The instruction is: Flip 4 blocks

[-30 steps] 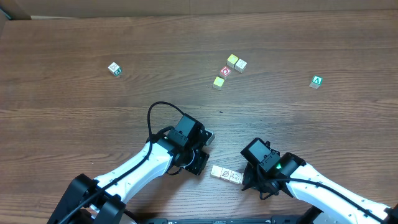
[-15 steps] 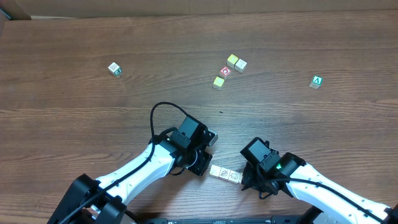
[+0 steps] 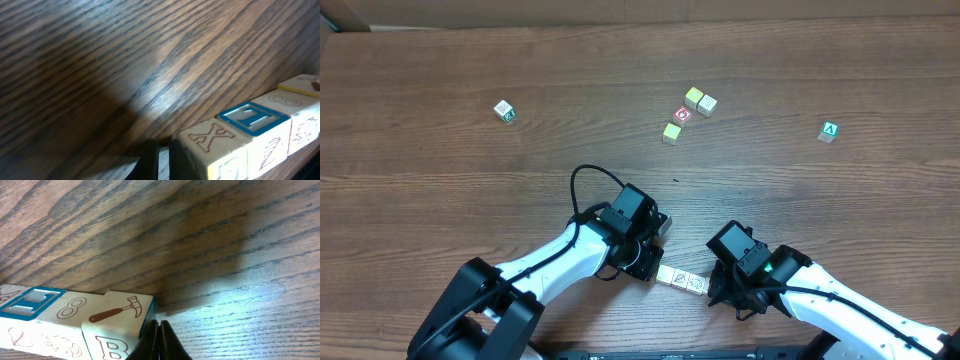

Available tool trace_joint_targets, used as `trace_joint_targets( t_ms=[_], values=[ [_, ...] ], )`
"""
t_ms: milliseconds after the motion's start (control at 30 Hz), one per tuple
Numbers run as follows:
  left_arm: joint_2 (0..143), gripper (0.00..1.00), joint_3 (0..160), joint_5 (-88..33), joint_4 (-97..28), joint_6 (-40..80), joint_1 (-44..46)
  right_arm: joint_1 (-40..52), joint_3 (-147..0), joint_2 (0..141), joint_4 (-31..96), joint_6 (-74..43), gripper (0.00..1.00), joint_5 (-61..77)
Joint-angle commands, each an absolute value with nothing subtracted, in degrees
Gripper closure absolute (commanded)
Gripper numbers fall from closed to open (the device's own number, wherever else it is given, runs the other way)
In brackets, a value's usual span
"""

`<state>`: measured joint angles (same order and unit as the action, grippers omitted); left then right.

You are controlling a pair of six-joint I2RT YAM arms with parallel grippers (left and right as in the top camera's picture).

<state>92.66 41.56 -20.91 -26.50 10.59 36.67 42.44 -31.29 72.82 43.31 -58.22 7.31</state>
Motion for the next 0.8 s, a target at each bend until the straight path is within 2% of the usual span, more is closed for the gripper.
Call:
trace_joint_targets(
  t_ms=[0,367,767],
  values=[
    [96.27,0.96,40.34,-19.14,-26.83,11.18,36.95,42.81,-32.38,72.79,43.13,-58.11,0.96,7.77],
    [96.27,0.96,40.34,-17.08,-28.95,11.16,36.95,42.81,-32.38,72.79,43.11,-58.37,0.96,11.42],
    [96.27,0.96,40.34,-7.79,-30.63,12.45,36.95,42.78,-32.38,72.77,43.16,-60.07,0.96,14.20]
  ],
)
